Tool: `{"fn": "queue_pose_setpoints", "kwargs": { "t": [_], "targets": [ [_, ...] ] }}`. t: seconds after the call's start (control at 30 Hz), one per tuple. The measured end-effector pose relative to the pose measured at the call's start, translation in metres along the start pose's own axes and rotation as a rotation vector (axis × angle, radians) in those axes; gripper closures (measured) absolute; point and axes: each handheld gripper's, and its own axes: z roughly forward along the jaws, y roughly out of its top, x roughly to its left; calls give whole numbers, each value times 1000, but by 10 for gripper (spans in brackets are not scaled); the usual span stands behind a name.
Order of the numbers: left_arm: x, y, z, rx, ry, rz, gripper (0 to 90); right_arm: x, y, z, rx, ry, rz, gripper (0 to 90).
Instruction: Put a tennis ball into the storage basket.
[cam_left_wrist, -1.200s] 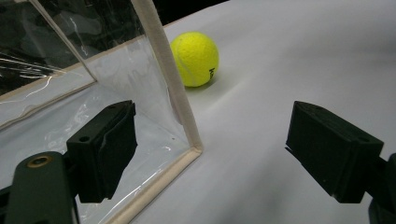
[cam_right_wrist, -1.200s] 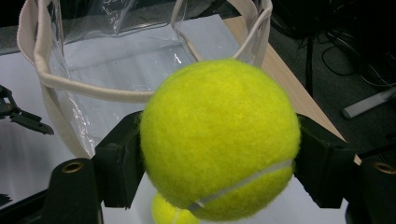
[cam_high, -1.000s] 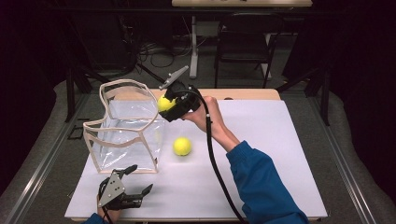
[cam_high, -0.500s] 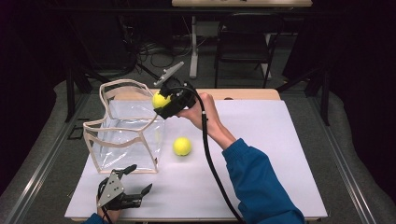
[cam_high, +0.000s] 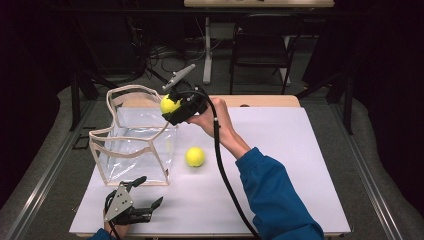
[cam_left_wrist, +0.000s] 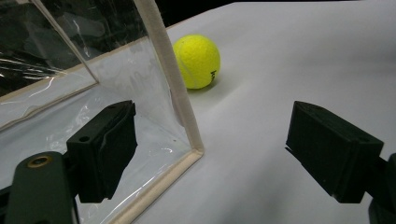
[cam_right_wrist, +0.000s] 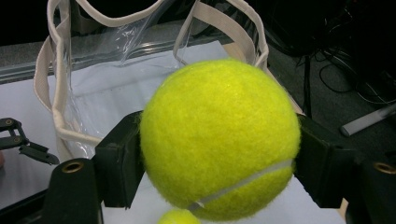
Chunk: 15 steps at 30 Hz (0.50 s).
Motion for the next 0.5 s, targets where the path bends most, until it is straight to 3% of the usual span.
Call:
{"fn": "queue_pose_setpoints", "kwargs": {
  "t": [0.5],
  "targets": [
    [1,0,0,-4,-1,-4,161,4,11,5,-32,-11,-8,258]
  ]
}}
